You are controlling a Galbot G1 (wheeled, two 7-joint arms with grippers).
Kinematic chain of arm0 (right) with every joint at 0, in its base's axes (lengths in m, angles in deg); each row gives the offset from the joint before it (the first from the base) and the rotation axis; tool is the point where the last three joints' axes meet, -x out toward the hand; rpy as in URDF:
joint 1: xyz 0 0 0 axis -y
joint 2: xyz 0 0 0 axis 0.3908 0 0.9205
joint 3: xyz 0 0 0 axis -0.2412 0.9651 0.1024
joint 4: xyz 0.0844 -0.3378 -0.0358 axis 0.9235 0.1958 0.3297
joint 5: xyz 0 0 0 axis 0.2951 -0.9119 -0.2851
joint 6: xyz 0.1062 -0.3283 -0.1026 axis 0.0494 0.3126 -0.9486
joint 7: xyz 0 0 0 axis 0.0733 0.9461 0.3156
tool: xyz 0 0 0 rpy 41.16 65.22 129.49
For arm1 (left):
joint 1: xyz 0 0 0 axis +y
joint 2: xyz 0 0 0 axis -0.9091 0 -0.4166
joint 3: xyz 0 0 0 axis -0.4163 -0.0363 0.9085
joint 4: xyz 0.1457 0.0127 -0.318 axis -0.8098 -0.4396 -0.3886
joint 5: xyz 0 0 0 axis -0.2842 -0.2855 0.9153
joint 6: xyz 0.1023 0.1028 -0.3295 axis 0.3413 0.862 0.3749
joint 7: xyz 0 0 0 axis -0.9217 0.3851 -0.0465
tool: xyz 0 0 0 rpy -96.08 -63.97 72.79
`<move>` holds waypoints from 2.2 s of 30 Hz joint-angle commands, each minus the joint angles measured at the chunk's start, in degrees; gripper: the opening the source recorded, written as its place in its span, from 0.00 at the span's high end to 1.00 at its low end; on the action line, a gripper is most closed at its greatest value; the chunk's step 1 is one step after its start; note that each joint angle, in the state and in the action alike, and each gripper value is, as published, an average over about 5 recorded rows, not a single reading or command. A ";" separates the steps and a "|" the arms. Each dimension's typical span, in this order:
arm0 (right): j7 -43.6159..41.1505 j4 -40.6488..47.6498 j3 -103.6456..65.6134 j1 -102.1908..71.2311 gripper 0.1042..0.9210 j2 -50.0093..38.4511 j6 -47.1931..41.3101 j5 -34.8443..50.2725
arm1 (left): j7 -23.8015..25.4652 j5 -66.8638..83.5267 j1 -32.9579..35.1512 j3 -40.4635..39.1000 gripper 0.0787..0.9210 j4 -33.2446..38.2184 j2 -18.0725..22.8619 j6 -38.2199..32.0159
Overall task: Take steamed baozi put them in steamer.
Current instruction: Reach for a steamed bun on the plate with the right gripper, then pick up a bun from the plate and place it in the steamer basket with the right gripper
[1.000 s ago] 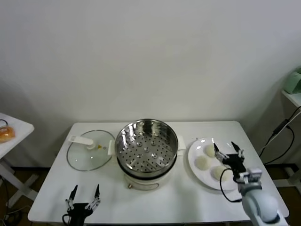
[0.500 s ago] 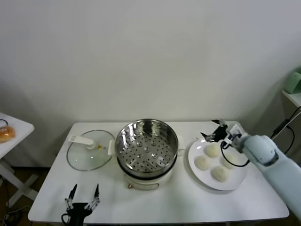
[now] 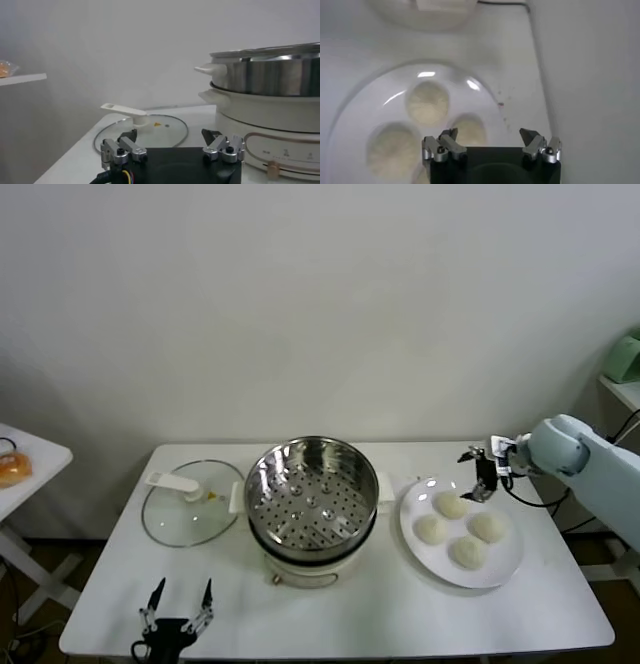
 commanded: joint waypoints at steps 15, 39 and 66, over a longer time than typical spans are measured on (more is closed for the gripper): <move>-12.14 30.46 14.39 8.05 0.12 21.55 13.19 -7.94 | 0.24 -1.34 0.19 0.87 0.12 -1.48 0.25 -0.83; -10.72 37.01 7.77 3.23 0.16 26.53 16.89 -14.79 | 0.17 -2.24 0.03 1.58 0.12 -2.89 0.20 -1.44; -7.06 -0.19 36.54 48.02 0.36 25.37 33.90 5.97 | -0.16 -3.24 0.85 1.02 0.12 -2.43 0.14 -1.93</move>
